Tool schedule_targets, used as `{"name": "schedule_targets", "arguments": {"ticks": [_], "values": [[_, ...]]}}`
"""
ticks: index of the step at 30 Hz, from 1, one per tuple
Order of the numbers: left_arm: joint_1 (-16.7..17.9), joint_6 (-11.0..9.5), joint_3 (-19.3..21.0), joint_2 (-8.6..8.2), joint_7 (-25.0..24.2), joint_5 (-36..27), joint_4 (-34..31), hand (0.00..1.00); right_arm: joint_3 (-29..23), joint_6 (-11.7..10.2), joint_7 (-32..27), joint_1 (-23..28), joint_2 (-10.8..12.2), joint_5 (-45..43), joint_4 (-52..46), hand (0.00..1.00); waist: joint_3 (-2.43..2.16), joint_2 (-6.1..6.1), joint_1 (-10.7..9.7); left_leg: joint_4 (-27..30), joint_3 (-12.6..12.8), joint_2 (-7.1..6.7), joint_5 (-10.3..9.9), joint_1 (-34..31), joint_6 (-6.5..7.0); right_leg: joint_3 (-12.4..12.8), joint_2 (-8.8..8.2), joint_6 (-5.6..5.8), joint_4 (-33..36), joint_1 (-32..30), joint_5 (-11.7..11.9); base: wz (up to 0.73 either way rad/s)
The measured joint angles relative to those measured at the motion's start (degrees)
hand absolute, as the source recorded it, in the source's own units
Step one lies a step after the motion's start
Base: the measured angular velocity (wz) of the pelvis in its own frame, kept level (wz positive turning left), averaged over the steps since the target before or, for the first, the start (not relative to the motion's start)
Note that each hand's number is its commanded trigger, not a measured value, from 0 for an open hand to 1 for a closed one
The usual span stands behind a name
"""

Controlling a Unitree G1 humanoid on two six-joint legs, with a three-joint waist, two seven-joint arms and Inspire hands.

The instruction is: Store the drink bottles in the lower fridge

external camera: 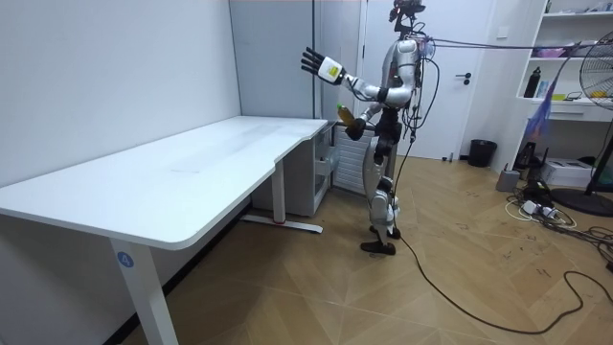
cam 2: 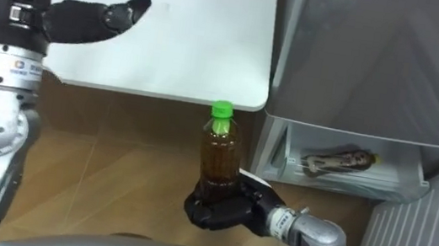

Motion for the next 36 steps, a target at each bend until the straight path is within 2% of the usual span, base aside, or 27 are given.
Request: {"name": "schedule_targets", "arguments": {"ticks": [4,6,8,14,18,20,21,23,25,29,36], "values": [[0.3,-0.1,3.9,-0.24,4.2,-0.6,4.1,0.00,-0.9,0.0,-0.3,1.4,-0.5,0.0,0.0,1.00,-0.22,0.23,1.6,-0.2,0.1,0.01,0.0,0.2,-0.01,0.6,0.00,0.00,0.0,0.0,0.0,-0.02],[1.4,-0.1,4.9,-0.35,6.1,-1.9,6.0,0.00,-1.2,0.0,-0.8,2.2,-0.5,0.0,0.0,1.00,-0.19,0.17,1.8,-0.2,0.1,0.01,0.0,0.1,-0.01,0.5,0.00,0.00,0.0,0.0,0.0,0.00],[2.4,-0.1,4.9,-0.37,8.1,-2.1,10.7,0.00,-1.3,0.1,-1.3,2.7,-0.6,0.0,0.0,1.00,-0.21,0.20,3.0,-0.3,0.3,0.03,0.0,0.1,-0.01,0.2,-0.04,0.00,0.0,-0.1,0.0,-0.02],[5.9,0.4,4.7,-0.40,11.5,-2.6,20.6,0.00,-1.6,0.2,-1.5,2.7,-0.1,0.0,-0.1,1.00,-0.67,-0.60,3.2,-0.4,0.0,0.00,0.0,0.5,-0.02,-0.1,-0.04,0.00,-0.1,0.1,0.0,0.01],[5.7,0.8,4.5,-0.27,12.6,-9.6,30.5,0.00,-1.5,0.2,-3.6,2.7,0.2,0.0,0.0,1.00,-0.72,-0.72,3.2,-0.6,0.0,0.00,0.0,1.2,-0.02,-0.5,-0.04,0.00,-0.1,1.0,0.0,0.01],[5.7,1.6,3.7,-0.25,13.7,-12.7,34.5,0.00,-1.5,0.2,-5.1,2.7,0.2,0.1,0.0,1.00,-0.47,-0.63,3.2,-1.0,0.0,0.00,0.0,1.0,-0.03,-0.5,0.00,0.00,-0.2,0.8,0.0,0.00],[5.8,2.0,3.0,-0.25,14.5,-14.4,36.1,0.00,-1.3,0.3,-5.9,2.6,0.1,0.1,0.0,1.00,-0.49,-0.91,3.4,-1.1,0.0,-0.03,0.0,0.7,-0.04,-0.5,0.10,0.00,-0.3,0.8,0.0,-0.03],[6.1,2.1,2.4,-0.28,16.1,-18.6,37.9,0.00,-0.2,0.7,-6.9,2.6,-0.1,0.8,0.0,1.00,-0.73,-1.40,4.3,-1.0,0.0,-0.02,0.0,0.7,-0.06,-0.5,0.18,-0.08,-0.9,0.8,0.0,-0.04],[6.2,2.1,2.4,-0.28,17.6,-21.0,38.5,0.00,0.2,0.8,-7.1,2.6,-0.1,0.9,0.0,1.00,-0.77,-1.48,4.5,-1.0,0.0,0.00,0.0,0.7,-0.08,-0.5,0.19,-0.09,-0.9,0.8,0.0,0.00],[6.6,2.0,2.4,-0.25,18.7,-22.6,40.7,0.00,1.6,1.0,-7.2,2.4,0.0,1.1,0.0,1.00,-0.77,-1.29,4.9,-1.2,0.0,0.00,0.0,1.1,-0.07,-0.5,0.11,-0.09,-0.9,1.0,0.1,0.00],[7.3,3.8,2.3,-0.38,18.1,-27.6,46.8,0.00,2.9,1.8,-7.7,1.6,0.1,1.2,0.0,1.00,-0.48,-0.88,4.9,-1.3,0.1,0.00,0.0,1.1,-0.07,-0.5,0.06,-0.10,-0.9,0.9,0.1,0.00]]}}
